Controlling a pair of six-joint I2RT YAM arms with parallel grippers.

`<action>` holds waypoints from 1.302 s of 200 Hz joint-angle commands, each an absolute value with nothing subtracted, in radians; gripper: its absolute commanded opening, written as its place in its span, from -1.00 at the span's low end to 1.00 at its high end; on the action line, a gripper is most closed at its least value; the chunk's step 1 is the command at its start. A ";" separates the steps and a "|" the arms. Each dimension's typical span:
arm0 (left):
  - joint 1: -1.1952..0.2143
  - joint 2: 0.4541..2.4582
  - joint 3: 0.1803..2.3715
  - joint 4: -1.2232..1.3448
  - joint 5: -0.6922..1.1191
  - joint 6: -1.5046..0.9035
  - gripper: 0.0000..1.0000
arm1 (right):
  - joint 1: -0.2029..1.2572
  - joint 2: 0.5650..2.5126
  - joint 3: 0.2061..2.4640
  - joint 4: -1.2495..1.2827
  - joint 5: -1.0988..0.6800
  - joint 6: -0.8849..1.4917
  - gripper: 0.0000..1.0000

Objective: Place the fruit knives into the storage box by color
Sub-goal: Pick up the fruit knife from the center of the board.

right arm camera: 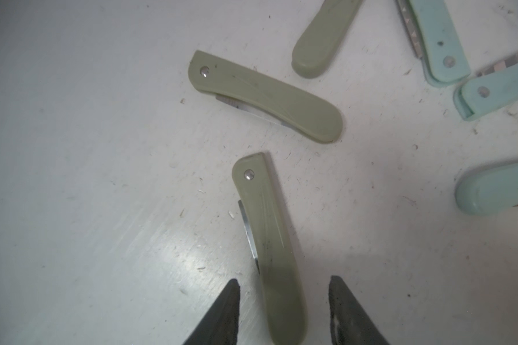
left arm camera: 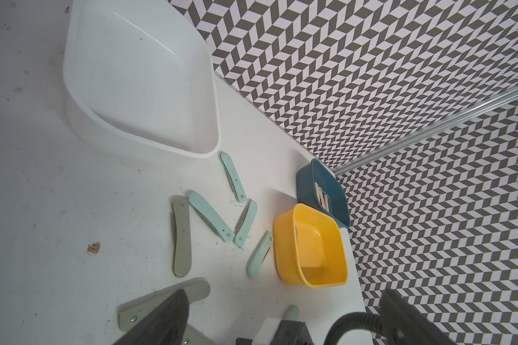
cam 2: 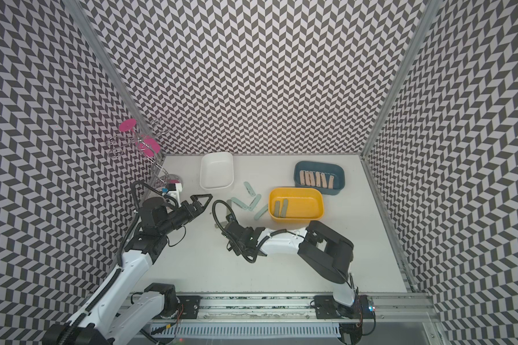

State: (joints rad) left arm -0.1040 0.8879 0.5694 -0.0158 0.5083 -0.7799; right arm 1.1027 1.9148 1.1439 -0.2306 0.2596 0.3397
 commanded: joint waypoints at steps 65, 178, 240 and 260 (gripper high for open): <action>-0.099 0.877 0.577 0.023 0.517 -0.788 1.00 | 1.096 1.995 1.139 -0.161 0.230 0.297 -0.38; -0.100 0.865 0.575 0.023 0.522 -0.802 1.00 | 1.095 1.866 1.059 -0.144 0.183 0.337 -0.73; -0.114 0.869 0.574 0.033 0.517 -0.811 1.00 | 1.086 1.795 1.042 -0.150 0.200 0.346 -0.73; -0.115 0.871 0.573 0.032 0.517 -0.813 1.00 | 1.084 1.808 1.046 -0.150 0.185 0.336 -0.55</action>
